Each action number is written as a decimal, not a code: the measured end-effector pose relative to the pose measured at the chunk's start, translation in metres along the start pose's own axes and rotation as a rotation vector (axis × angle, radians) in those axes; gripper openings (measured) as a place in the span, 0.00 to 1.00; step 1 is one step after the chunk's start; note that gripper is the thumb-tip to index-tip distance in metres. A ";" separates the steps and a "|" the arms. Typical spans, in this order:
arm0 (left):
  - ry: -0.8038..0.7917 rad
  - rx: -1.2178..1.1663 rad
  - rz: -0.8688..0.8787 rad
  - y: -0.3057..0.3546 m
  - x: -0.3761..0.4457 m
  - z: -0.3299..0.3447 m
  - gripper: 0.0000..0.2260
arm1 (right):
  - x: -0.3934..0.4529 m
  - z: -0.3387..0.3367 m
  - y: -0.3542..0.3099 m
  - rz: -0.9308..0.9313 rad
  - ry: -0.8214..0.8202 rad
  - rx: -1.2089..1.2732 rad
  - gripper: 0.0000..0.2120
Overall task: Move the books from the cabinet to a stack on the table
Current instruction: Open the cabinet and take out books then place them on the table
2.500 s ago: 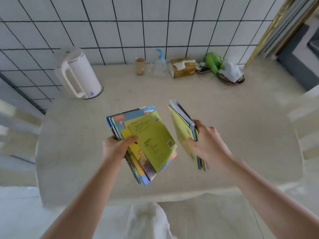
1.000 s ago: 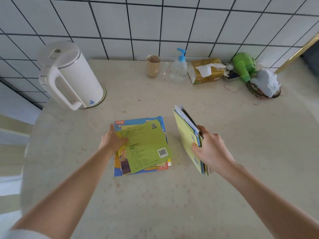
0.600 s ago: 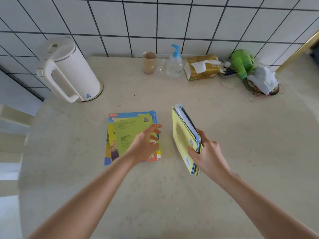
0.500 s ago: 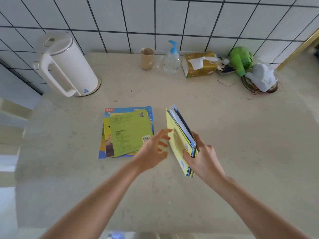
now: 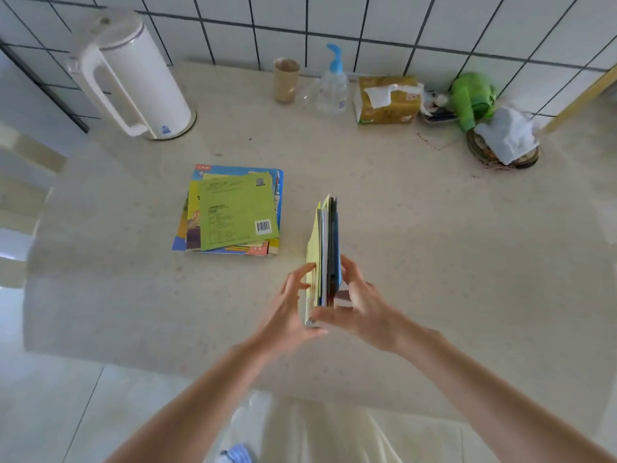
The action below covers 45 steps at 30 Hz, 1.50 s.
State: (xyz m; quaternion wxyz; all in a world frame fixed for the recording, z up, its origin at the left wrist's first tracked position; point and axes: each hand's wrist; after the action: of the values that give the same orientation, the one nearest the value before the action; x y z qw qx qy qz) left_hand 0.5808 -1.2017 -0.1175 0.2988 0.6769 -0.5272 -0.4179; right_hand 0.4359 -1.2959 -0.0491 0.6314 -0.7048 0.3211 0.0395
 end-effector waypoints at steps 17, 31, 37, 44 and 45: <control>0.346 0.031 -0.066 0.010 -0.006 0.028 0.35 | 0.080 -0.077 -0.013 0.046 0.127 -0.377 0.19; 0.335 -0.157 -0.159 -0.004 -0.011 -0.009 0.23 | 0.121 -0.102 -0.005 -0.129 -0.061 -0.267 0.22; 0.070 -0.366 -0.111 -0.034 -0.006 -0.068 0.27 | 0.076 -0.077 0.018 -0.173 0.131 -0.218 0.13; 0.330 -0.283 -0.126 -0.041 -0.013 -0.067 0.20 | 0.060 -0.043 0.040 -0.203 0.149 -0.037 0.14; 0.363 -0.286 -0.137 -0.040 -0.013 -0.062 0.21 | 0.061 -0.043 0.042 -0.199 0.145 -0.029 0.18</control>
State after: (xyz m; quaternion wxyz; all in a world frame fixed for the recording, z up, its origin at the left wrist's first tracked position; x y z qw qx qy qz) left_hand 0.6523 -1.1807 -0.1186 0.4525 0.7259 -0.3531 -0.3790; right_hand 0.4478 -1.3597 -0.1051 0.5970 -0.7432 0.2938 -0.0698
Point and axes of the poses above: each hand's wrist, its own x-axis towards the middle knuckle, its own z-axis out of the palm, y = z × x, and after that the axes turned 8 degrees about -y, right-handed
